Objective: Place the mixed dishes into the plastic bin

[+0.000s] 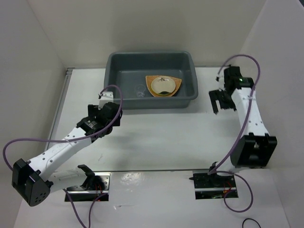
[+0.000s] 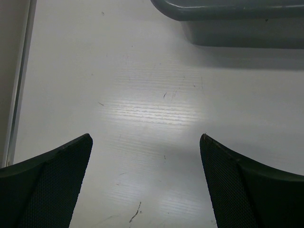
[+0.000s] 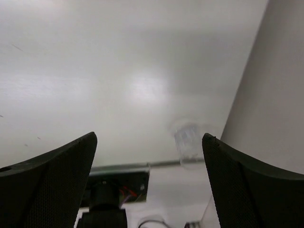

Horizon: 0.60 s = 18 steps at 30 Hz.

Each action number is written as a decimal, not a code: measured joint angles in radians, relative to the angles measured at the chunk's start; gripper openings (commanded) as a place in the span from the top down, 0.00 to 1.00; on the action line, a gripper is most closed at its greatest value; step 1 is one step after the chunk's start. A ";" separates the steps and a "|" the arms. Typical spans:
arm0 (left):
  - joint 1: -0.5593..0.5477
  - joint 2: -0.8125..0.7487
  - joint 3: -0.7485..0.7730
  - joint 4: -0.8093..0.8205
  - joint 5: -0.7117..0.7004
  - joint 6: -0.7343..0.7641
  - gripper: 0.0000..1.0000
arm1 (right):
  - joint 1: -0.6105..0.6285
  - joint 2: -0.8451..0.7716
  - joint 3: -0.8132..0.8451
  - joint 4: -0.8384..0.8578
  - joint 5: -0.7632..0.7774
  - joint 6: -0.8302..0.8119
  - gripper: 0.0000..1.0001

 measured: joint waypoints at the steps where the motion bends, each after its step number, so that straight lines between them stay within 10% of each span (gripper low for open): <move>1: 0.003 0.010 0.001 0.000 0.001 0.000 0.00 | -0.047 -0.047 -0.070 -0.003 0.009 0.002 0.06; 18: 0.019 0.156 0.039 -0.001 0.035 0.003 0.00 | -0.343 -0.321 -0.580 0.091 0.080 -0.014 0.28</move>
